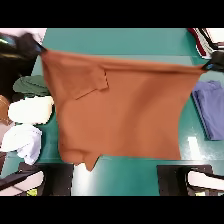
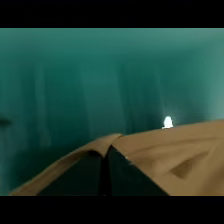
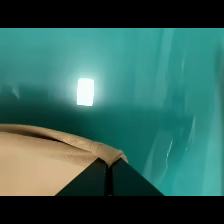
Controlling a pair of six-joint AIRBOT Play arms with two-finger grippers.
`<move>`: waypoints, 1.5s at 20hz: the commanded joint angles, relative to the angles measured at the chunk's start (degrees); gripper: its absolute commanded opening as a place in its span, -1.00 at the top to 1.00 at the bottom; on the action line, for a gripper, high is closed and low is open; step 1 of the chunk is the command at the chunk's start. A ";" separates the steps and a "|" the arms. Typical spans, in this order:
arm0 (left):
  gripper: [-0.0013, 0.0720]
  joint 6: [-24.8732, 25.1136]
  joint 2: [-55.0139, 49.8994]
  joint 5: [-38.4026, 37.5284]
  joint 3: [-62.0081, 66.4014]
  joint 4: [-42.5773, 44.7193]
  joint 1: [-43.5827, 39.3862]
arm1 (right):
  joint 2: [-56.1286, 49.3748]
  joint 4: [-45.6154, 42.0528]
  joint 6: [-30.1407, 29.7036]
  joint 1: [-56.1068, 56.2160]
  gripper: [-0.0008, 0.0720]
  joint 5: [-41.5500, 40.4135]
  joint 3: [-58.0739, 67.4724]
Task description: Fold the shirts.
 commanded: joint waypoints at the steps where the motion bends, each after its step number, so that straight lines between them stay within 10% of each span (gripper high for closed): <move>1: 0.90 1.99 -14.23 6.67 -3.41 -2.99 0.07 | -13.27 -1.57 0.42 1.33 0.94 -3.48 1.77; 9: 0.90 6.34 -27.06 13.07 6.71 -6.88 0.17 | -25.16 4.09 1.88 1.40 0.93 -8.11 17.88; 13: 0.90 6.56 -26.71 -2.25 7.02 5.03 -0.35 | -18.29 -2.56 1.95 2.19 0.94 -7.89 6.08; 19: 0.89 6.45 -26.71 -1.75 -3.76 7.08 -1.36 | -12.26 -2.67 1.97 4.31 0.93 -13.99 -13.03; 20: 0.43 6.05 -26.71 -1.95 -5.09 7.10 -1.33 | -12.22 -2.23 1.95 4.50 0.78 -13.70 -14.05; 21: -0.33 5.05 -26.71 -3.08 -5.33 7.32 -1.11 | -12.24 -0.98 1.95 4.52 0.14 -13.44 -14.34; 22: -0.39 4.42 -26.32 -4.59 -5.33 7.41 -0.76 | -11.96 0.90 1.95 4.46 -0.09 -12.92 -14.12; 30: -0.39 1.95 1.36 -4.37 -36.59 12.09 -0.76 | 6.21 3.32 -0.28 1.88 -0.09 -9.14 -27.61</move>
